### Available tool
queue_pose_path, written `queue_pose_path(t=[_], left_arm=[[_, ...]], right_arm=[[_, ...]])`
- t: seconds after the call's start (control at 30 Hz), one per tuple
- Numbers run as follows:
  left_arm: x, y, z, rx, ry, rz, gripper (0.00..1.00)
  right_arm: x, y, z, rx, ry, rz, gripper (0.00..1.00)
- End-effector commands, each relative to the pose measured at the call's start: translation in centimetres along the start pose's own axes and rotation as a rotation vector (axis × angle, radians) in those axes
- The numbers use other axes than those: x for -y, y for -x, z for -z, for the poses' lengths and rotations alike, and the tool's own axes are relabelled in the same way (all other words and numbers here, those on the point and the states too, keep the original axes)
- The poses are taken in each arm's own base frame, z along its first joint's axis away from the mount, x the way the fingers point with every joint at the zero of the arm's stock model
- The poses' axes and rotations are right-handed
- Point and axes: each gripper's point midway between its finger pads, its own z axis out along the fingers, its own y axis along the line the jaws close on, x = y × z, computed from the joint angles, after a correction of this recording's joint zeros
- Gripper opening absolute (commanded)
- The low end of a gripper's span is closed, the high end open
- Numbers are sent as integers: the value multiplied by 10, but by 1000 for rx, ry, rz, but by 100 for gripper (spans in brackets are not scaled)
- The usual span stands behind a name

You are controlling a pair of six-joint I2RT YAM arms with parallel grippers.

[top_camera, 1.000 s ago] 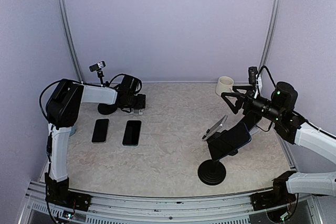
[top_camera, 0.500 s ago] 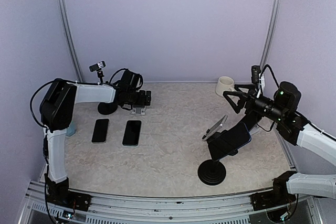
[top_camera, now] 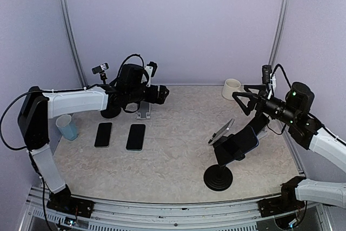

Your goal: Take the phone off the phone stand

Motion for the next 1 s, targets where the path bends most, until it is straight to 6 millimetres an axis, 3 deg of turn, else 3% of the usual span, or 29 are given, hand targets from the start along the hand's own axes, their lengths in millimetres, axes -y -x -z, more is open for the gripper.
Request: queue_pose_path(t=[0.0,0.2,0.37,0.57,0.97], left_arm=[[50,13,31,80,-140,-105,99],[106,14,74,139,-319,-197,99],[154,-4,100,134,-436,-267,99],[206,-38,119,110,-560,-341,99],[299,-83,149,44,-837,-402,99]], right_arm=[[-2,19,7,27,-13,14,98],[-3,23,10,26,-15,9,98],[-3,22,12,18,-12,-1,98],[1,18,14,6,-31,-2,98],[12,13,23,5,-79,-4,99]])
